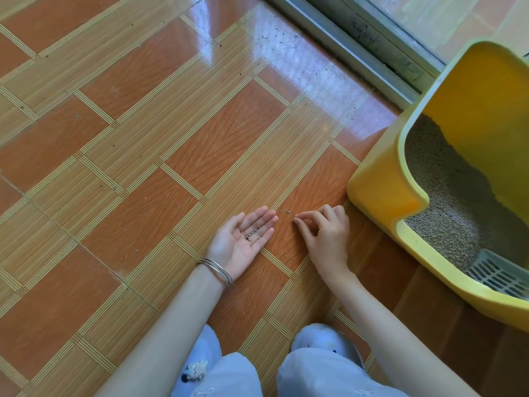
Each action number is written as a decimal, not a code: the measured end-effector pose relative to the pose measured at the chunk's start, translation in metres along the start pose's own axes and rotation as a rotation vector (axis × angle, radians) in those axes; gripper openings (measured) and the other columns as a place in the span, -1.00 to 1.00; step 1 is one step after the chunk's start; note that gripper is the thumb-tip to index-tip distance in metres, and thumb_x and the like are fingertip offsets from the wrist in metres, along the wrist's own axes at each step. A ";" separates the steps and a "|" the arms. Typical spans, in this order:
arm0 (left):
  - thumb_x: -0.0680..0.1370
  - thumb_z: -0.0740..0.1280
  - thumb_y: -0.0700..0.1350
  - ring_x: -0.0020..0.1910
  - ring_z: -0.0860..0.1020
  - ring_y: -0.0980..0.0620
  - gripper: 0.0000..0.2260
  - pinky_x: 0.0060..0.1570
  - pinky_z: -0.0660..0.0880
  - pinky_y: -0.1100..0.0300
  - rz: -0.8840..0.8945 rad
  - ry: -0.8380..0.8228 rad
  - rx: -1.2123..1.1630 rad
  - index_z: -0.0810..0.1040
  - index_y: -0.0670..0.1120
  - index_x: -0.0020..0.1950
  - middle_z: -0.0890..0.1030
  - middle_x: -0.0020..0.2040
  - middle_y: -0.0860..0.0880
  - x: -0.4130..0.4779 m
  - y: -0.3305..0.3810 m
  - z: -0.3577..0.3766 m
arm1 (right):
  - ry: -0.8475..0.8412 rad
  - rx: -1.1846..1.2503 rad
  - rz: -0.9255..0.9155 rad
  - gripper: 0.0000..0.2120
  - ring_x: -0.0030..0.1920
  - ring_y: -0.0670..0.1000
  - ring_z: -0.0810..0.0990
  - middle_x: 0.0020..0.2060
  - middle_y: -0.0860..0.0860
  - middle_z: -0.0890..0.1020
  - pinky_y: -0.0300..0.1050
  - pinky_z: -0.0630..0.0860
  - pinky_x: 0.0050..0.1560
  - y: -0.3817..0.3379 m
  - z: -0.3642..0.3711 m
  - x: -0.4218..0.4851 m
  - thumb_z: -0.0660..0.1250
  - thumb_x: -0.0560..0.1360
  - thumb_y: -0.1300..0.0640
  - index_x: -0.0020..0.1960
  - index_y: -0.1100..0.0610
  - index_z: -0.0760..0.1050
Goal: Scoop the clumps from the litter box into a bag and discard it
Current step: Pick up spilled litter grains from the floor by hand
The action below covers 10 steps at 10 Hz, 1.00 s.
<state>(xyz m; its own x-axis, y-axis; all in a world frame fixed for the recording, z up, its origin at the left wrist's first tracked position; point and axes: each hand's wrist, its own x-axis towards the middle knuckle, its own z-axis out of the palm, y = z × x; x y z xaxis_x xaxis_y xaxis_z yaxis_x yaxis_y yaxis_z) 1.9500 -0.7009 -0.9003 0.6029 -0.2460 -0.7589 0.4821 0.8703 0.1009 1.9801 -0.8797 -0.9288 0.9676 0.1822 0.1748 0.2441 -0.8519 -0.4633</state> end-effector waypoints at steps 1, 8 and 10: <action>0.62 0.07 -0.12 0.15 0.56 -0.13 -0.66 0.11 0.51 0.03 0.001 -0.005 -0.002 0.52 -0.30 0.17 0.59 0.14 -0.24 0.000 0.001 0.001 | -0.015 -0.157 -0.084 -0.83 -0.18 0.04 0.44 -0.27 0.00 0.53 -0.10 0.36 -0.19 -0.001 0.002 0.003 0.30 0.48 0.03 -0.15 0.12 0.58; 0.62 0.07 -0.12 0.15 0.57 -0.13 -0.66 0.13 0.50 0.02 0.023 -0.019 -0.031 0.51 -0.31 0.19 0.59 0.14 -0.24 0.002 0.007 -0.002 | -0.050 0.282 0.216 -0.89 -0.13 -0.06 0.35 -0.30 -0.08 0.48 -0.13 0.38 -0.06 -0.010 -0.008 0.023 0.46 0.37 0.09 -0.11 0.03 0.67; 0.61 0.08 -0.13 0.14 0.58 -0.13 -0.66 0.13 0.50 0.02 0.027 -0.016 -0.036 0.52 -0.31 0.18 0.59 0.15 -0.24 0.001 0.007 -0.003 | -0.055 0.225 0.137 -0.91 -0.16 -0.05 0.36 -0.33 -0.11 0.48 -0.09 0.40 -0.07 -0.009 0.000 0.019 0.49 0.33 0.06 -0.16 0.01 0.68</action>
<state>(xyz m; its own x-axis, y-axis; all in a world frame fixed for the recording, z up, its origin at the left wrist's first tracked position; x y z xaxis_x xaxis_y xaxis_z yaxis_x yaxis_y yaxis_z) 1.9521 -0.6936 -0.9023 0.6253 -0.2287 -0.7461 0.4426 0.8914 0.0977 1.9967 -0.8679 -0.9214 0.9932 0.1041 0.0523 0.1125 -0.7411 -0.6619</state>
